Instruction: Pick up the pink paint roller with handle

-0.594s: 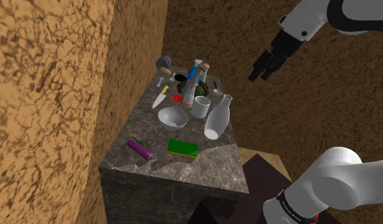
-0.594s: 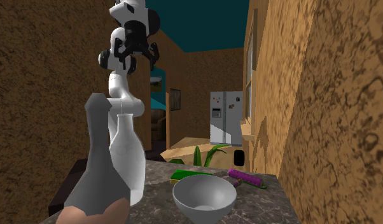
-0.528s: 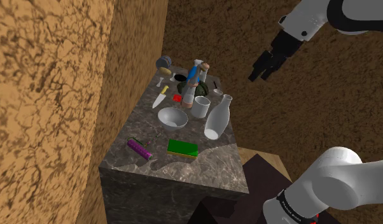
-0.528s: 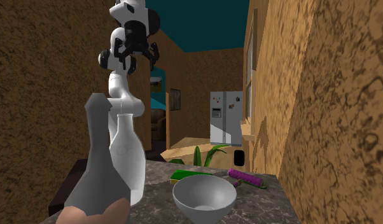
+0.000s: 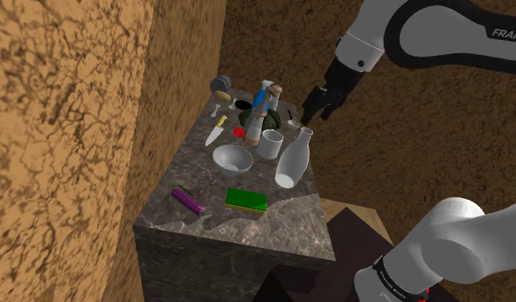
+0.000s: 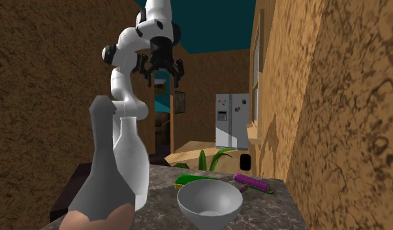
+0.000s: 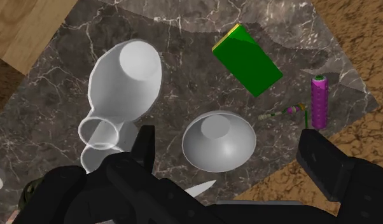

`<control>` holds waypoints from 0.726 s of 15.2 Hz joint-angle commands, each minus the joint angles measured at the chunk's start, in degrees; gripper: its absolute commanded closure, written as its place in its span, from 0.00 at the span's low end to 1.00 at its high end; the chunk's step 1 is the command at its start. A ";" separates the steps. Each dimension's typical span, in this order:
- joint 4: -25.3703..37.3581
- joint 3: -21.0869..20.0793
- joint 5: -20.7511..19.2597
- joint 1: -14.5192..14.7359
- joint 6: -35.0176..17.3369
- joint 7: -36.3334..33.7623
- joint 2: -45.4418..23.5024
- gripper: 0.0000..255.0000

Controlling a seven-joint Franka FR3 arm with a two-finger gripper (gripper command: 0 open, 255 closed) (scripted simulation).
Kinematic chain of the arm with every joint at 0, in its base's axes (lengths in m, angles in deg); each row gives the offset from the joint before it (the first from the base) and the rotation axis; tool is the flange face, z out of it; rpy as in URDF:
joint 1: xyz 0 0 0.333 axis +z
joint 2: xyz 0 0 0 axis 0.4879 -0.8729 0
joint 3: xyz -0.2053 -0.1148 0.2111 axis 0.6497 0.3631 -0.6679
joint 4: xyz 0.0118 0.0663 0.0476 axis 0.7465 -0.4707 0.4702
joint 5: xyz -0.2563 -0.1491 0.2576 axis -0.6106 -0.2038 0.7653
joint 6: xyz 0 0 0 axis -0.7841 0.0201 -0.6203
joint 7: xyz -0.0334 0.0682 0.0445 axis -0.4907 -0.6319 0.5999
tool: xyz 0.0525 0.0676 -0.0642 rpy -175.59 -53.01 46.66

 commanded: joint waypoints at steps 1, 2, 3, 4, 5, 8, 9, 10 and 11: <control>0.31 -2.08 -0.14 0.23 -2.15 -1.80 -3.06 0.00; 0.57 -3.10 -0.30 0.33 -3.17 -2.72 -4.67 0.00; 0.89 -4.12 -0.53 0.41 -4.17 -3.67 -6.33 0.00; 1.27 -5.14 -0.82 0.47 -5.14 -4.64 -8.05 0.00; 1.71 -6.15 -1.18 0.53 -6.08 -5.65 -9.82 0.00; 3.42 -9.13 -2.72 0.60 -8.70 -8.86 -15.42 0.00; 4.12 -10.09 -3.42 0.63 -9.49 -10.01 -17.39 0.00; 4.88 -11.02 -4.20 0.67 -10.23 -11.20 -19.41 0.00; 5.71 -11.94 -5.07 0.69 -10.92 -12.43 -21.47 0.00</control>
